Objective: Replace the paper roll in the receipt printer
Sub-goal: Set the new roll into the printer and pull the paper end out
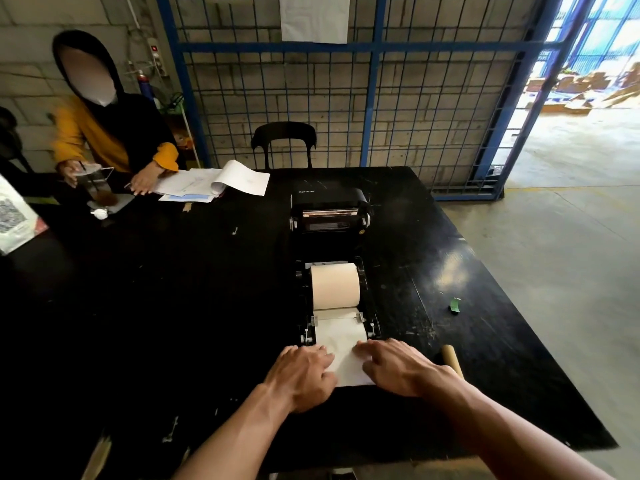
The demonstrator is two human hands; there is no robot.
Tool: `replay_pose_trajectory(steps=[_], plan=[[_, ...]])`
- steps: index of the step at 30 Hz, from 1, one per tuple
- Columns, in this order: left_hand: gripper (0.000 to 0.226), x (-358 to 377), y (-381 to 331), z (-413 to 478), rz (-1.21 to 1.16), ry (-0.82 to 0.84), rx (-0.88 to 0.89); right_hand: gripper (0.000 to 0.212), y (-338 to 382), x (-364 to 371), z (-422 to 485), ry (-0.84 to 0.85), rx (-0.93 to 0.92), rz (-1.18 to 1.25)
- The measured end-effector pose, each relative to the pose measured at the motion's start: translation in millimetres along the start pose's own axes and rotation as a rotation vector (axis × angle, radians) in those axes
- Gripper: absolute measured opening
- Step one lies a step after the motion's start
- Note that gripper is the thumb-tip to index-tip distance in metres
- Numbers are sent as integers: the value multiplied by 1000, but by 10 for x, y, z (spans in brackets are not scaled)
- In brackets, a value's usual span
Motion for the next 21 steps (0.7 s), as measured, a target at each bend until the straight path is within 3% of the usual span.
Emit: replay_pose_trajectory(steps=[2, 8, 14, 21], plan=[[37, -79, 52, 71, -84, -81, -53, 35, -36, -52, 49, -115, 29, 8], [17, -16, 55, 192, 61, -138, -62, 21, 27, -18, 190, -222, 0, -129], [19, -62, -6, 273, 116, -207, -17, 22, 60, -33, 326, -303, 38, -203], [29, -46, 74, 319, 145, -197, 26, 8, 68, -73, 446, -245, 23, -232]])
Point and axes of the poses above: each hand's wrist, its own z-axis towards the middle knuckle, its own x-axis out of the palm, y = z × x, the point moved 6 cm from there along z, towards the middle knuckle, and after that the axes turned 15 degrees about -z, right-handed, at the moved point
